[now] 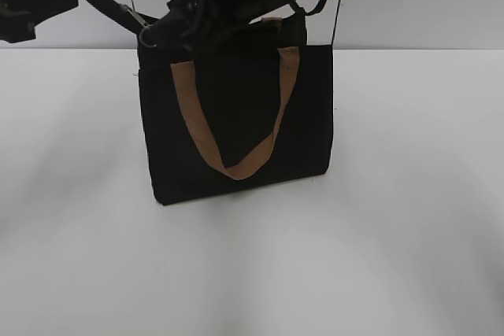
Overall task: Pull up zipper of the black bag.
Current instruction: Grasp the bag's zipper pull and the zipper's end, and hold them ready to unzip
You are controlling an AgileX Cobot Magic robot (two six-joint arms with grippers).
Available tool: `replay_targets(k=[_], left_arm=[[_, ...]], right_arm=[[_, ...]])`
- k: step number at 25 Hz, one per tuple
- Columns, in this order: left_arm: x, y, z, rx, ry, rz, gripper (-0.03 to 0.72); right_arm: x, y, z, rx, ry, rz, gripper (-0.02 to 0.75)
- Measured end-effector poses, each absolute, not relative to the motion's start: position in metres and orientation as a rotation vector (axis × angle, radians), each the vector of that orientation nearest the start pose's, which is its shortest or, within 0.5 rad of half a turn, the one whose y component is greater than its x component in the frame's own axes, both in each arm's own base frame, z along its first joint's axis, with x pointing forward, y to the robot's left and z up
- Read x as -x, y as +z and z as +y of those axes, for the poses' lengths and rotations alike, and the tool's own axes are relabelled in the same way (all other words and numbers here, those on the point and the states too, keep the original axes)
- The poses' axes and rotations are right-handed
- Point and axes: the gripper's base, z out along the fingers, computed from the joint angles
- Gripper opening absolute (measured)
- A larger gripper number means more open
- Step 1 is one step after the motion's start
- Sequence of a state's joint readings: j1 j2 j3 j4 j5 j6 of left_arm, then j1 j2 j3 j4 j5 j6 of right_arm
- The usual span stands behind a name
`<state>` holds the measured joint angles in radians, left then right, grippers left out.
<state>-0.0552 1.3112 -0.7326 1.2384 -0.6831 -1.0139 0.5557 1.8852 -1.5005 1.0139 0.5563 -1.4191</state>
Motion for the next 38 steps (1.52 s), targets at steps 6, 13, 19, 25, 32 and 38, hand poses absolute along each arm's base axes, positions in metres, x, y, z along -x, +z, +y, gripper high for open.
replay_targets(k=[6, 13, 19, 25, 32, 38], left_arm=[[-0.264, 0.290, -0.069, -0.617, -0.514, 1.675, 0.009], [-0.264, 0.290, -0.069, -0.617, -0.514, 1.675, 0.009], [-0.264, 0.290, -0.069, -0.617, -0.514, 1.675, 0.009], [-0.264, 0.290, -0.069, -0.617, -0.514, 1.675, 0.009], [-0.264, 0.290, -0.069, -0.616, -0.513, 1.676, 0.009], [-0.264, 0.290, -0.069, -0.614, -0.509, 1.679, 0.009]], right_arm=[[-0.350, 0.266, 0.278, 1.305, 0.521, 1.734, 0.389], [-0.356, 0.257, 0.280, 1.277, 0.488, 1.750, 0.385], [-0.356, 0.258, 0.280, 1.268, 0.490, 1.751, 0.246], [-0.356, 0.257, 0.280, 1.263, 0.494, 1.754, 0.181], [-0.356, 0.257, 0.280, 1.246, 0.506, 1.769, -0.007], [-0.354, 0.264, 0.279, 1.226, 0.520, 1.770, -0.015]])
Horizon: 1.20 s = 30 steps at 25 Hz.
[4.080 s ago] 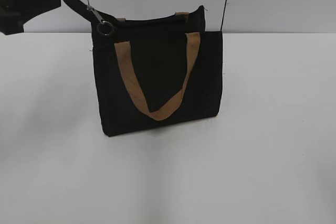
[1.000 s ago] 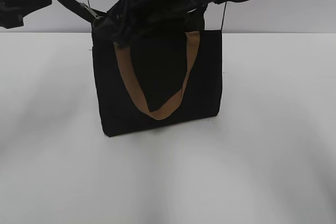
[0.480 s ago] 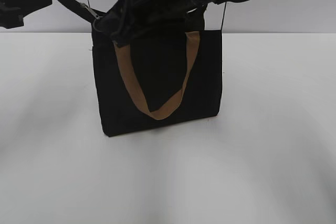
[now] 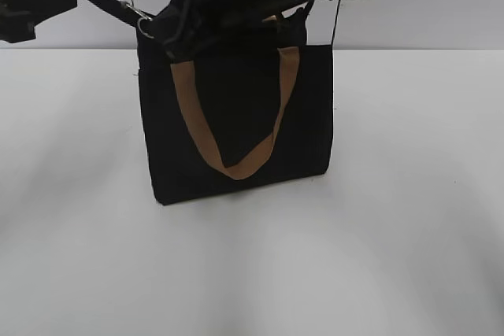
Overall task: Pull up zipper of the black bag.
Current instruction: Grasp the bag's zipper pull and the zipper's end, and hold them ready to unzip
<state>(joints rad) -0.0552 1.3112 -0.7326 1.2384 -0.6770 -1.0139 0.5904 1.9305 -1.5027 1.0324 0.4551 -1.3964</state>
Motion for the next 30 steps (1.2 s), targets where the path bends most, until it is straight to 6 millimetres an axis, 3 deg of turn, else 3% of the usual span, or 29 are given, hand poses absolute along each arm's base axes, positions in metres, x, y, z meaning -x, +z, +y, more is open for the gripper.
replay_targets(k=[13, 30], left_arm=[[-0.266, 0.287, -0.065, -0.592, -0.465, 1.711, 0.009], [-0.266, 0.287, -0.065, -0.597, -0.465, 1.711, 0.009]], right_arm=[[-0.347, 0.277, 0.270, 1.205, 0.523, 1.852, -0.015], [-0.368, 0.275, 0.235, 1.023, 0.512, 2.016, -0.015]])
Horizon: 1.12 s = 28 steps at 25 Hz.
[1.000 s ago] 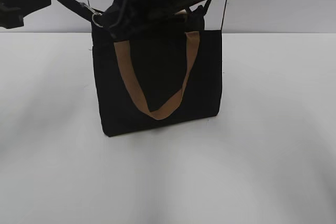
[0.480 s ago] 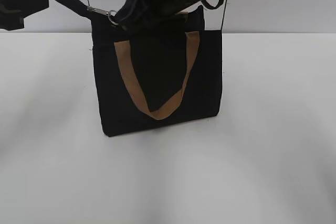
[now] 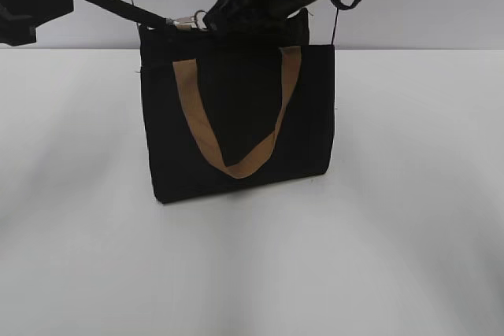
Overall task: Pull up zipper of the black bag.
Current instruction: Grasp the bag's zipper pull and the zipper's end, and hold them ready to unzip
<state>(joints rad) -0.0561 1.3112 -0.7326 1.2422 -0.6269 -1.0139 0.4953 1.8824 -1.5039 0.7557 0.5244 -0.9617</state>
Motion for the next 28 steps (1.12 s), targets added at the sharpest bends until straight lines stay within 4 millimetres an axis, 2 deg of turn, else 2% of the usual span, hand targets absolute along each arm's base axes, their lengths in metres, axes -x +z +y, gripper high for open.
replay_targets(k=[10, 19, 28], left_arm=[[-0.267, 0.286, -0.064, -0.592, -0.450, 1.721, 0.009], [-0.268, 0.285, -0.063, -0.586, -0.425, 1.738, 0.009], [-0.268, 0.284, -0.062, -0.580, -0.412, 1.746, 0.009]], right_arm=[[-0.371, 0.269, 0.225, 1.024, 0.443, 2.092, -0.015], [-0.381, 0.268, 0.205, 0.927, 0.433, 2.150, -0.015], [-0.383, 0.267, 0.202, 0.925, 0.409, 2.160, -0.015]])
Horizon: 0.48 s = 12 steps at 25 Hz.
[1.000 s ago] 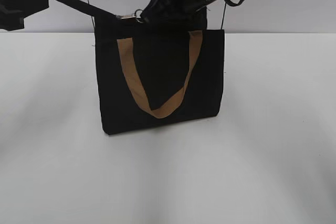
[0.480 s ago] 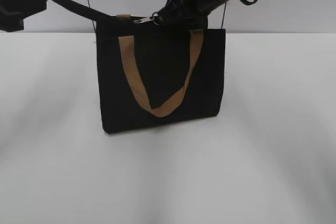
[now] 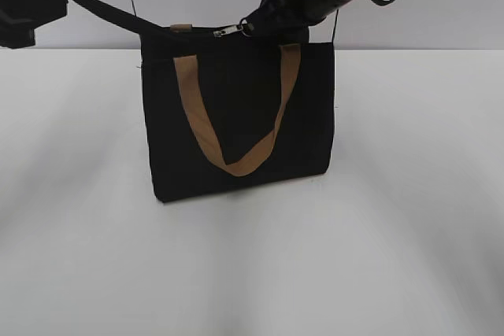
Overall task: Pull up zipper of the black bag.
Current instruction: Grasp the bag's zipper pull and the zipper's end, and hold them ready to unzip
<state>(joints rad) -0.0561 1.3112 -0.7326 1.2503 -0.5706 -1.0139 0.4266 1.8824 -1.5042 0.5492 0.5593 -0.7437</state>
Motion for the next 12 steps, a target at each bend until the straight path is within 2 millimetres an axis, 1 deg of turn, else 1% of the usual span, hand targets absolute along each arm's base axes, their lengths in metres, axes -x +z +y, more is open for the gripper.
replay_targets(k=[2, 5, 12], left_arm=[[-0.268, 0.284, -0.062, -0.580, -0.411, 1.747, 0.009], [-0.268, 0.284, -0.062, -0.580, -0.411, 1.747, 0.009], [-0.268, 0.284, -0.061, -0.582, -0.407, 1.749, 0.009]], right_arm=[[-0.384, 0.267, 0.199, 0.909, 0.408, 2.170, -0.015], [-0.388, 0.268, 0.189, 0.866, 0.405, 2.191, -0.015], [-0.392, 0.282, 0.166, 0.806, 0.375, 2.186, -0.015]])
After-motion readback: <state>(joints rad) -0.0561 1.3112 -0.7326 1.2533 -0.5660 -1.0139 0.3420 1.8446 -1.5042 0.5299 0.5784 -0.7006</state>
